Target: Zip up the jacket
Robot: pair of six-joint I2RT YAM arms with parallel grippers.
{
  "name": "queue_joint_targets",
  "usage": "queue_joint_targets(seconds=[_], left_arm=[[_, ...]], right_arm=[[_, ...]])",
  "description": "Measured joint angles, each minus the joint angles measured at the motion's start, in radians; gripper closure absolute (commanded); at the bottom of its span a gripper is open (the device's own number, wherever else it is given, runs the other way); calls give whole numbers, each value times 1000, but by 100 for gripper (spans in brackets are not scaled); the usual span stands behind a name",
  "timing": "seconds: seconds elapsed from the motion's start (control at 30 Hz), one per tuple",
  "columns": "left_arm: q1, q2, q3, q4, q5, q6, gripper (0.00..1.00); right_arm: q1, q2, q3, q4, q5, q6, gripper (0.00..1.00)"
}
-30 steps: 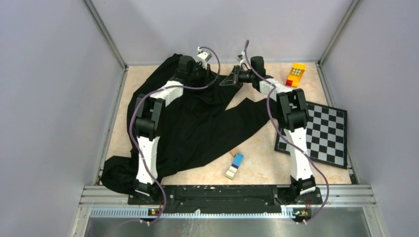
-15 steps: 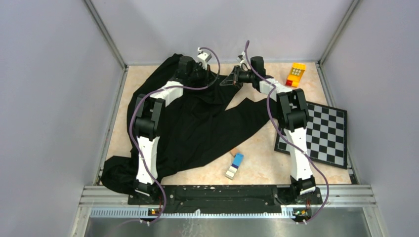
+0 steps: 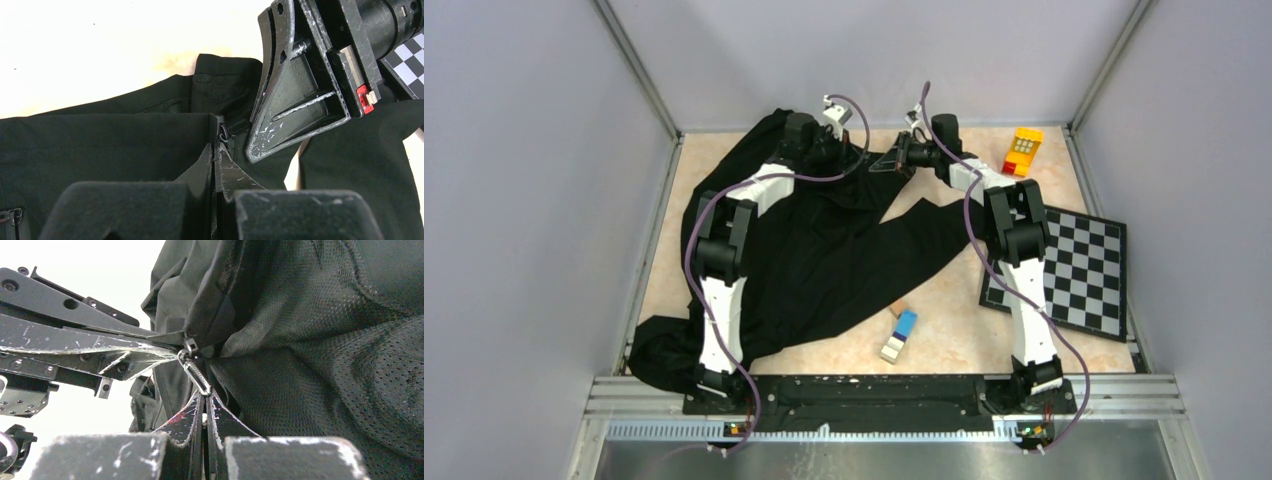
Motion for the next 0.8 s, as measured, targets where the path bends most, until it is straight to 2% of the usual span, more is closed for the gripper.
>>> queue_joint_targets(seconds=[0.8], left_arm=[[-2, -3, -1, -2, 0, 3, 100]], right_arm=[[-2, 0, 0, 18, -1, 26, 100]])
